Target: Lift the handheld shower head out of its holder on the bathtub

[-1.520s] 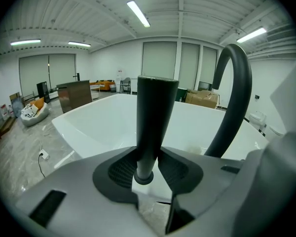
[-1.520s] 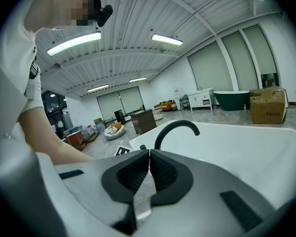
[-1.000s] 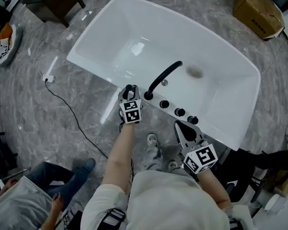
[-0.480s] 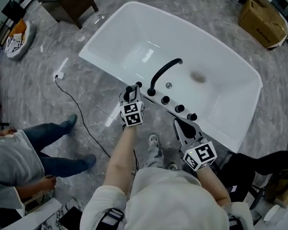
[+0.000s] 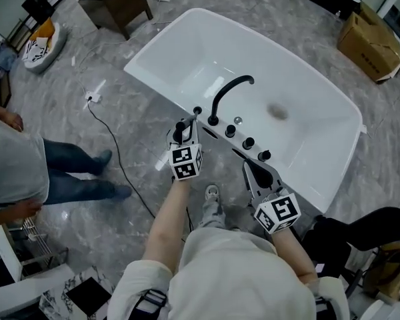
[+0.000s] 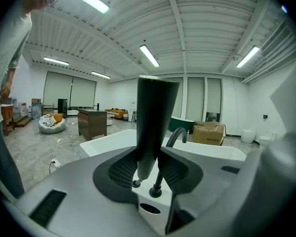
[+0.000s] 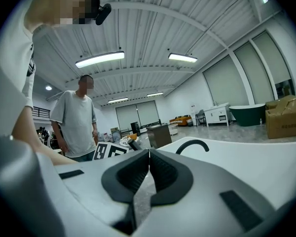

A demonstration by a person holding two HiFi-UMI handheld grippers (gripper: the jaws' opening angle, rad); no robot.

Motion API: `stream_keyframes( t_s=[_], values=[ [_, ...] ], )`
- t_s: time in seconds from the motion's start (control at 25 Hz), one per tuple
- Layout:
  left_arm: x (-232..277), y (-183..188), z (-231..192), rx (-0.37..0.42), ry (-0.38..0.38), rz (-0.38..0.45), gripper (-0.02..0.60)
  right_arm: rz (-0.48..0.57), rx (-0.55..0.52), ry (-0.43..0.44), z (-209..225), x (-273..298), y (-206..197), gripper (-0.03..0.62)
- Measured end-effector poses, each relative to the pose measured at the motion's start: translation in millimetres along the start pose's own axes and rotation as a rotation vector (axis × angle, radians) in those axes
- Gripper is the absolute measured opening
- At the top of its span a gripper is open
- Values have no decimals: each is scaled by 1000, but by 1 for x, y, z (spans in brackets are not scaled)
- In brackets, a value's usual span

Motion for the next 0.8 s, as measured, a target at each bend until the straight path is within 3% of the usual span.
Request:
stream_keyframes(
  t_s=[0.8],
  values=[
    [-192,35,46,-52,39,201,138,92,-68,69,-44,-104,1,20]
  ],
)
Point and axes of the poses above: the fingertips, and each gripper's own axes: x forward along the fingers, z to its right, y out of its top, the point moved 6 cm from there along -x, backward along the fingers, and after that the axes turned 3 degrees about y, right-handed, at the moved point
